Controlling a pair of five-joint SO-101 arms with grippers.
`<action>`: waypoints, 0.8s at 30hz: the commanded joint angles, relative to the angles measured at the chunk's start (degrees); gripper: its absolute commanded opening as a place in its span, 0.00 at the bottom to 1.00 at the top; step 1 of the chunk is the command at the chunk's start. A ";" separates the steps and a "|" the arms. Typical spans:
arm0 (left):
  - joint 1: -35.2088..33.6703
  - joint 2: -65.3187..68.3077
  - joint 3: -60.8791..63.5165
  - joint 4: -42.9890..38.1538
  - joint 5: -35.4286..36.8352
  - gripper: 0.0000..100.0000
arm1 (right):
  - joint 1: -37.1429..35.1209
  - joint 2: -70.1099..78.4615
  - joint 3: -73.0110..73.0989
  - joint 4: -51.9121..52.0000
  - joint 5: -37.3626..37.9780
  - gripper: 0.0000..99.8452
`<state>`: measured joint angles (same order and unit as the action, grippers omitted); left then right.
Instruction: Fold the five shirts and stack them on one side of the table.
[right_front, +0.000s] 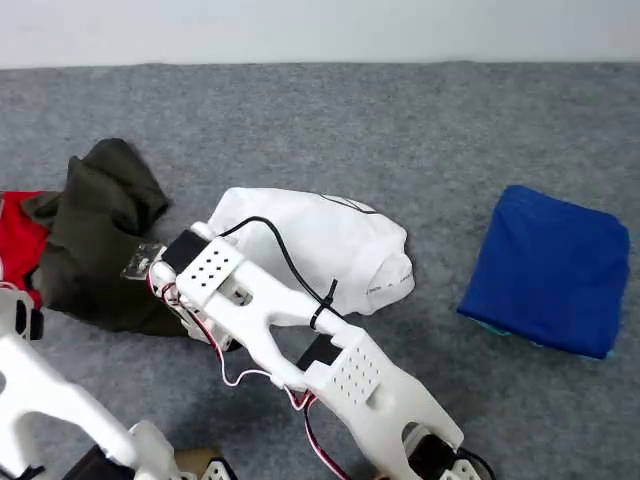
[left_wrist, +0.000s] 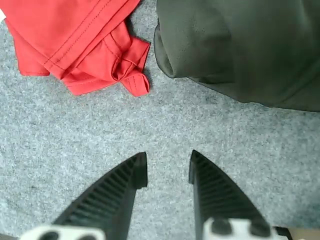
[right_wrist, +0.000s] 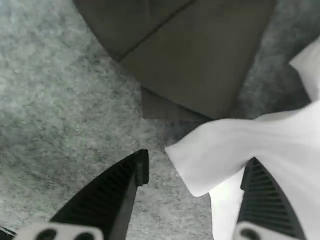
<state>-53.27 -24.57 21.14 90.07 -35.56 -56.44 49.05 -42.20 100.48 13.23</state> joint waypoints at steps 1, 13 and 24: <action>-0.26 -1.67 -2.51 0.35 -0.53 0.15 | -0.40 -0.31 -2.55 1.98 -0.70 0.30; -0.26 -1.67 -2.51 0.53 -0.53 0.15 | 2.77 8.84 -4.48 1.63 -0.18 0.07; 0.00 -1.76 -2.59 0.53 -0.53 0.15 | 8.48 -7.87 -4.04 2.59 3.34 0.01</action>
<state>-53.27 -24.57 21.14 90.07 -35.56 -50.02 50.90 -47.38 100.66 15.34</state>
